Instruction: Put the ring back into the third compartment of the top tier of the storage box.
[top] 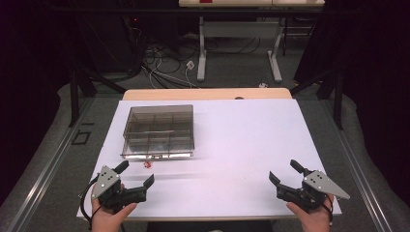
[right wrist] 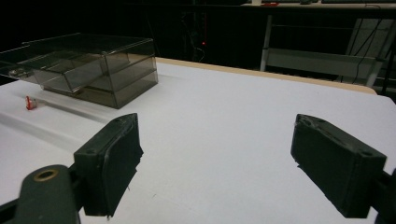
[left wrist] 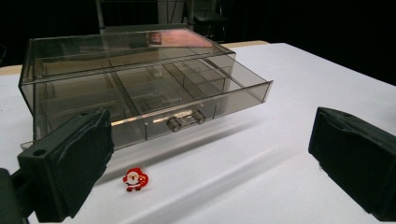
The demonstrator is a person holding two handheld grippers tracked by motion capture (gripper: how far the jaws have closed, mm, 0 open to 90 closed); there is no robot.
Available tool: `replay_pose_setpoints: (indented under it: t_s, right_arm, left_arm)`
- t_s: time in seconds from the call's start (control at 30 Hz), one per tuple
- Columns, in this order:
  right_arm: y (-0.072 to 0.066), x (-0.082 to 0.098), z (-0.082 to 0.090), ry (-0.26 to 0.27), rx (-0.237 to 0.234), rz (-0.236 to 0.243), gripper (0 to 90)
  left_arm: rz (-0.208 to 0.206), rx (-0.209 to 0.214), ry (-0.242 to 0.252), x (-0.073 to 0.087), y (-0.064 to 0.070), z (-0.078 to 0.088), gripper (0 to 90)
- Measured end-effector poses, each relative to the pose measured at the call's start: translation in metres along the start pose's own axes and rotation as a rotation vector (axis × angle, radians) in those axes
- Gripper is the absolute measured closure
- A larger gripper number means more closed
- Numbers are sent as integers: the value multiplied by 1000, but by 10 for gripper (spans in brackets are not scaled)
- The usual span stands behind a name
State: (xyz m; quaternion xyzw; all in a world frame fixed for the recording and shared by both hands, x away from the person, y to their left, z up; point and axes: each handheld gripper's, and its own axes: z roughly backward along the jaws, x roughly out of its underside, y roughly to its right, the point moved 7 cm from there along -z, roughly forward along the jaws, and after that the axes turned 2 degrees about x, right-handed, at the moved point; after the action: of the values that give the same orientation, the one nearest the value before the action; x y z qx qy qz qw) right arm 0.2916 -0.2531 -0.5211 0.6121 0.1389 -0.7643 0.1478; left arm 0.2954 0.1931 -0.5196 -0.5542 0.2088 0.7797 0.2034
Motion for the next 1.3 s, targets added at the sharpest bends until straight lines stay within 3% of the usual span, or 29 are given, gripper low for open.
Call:
replay_pose_setpoints:
  t_s: [0.27, 0.47, 0.73, 0.8, 1.3]
  right_arm:
    - [3, -2, -1, 6, -3, 12, 152]
    - [2, -3, -7, 7, -13, 6, 151]
    - [0, -5, -10, 19, -13, 26, 153]
    - [-1, -6, -10, 24, -18, 28, 154]
    - [-6, -6, -11, 24, -53, 46, 161]
  left_arm:
    - [8, -16, -7, 2, -4, 0, 3]
    - [25, -74, -24, 8, -13, 3, 3]
    - [15, -86, -51, 13, -16, 4, 3]
    - [4, -99, -80, 18, -17, 1, 3]
    - [16, -107, -146, 26, -23, -3, 4]
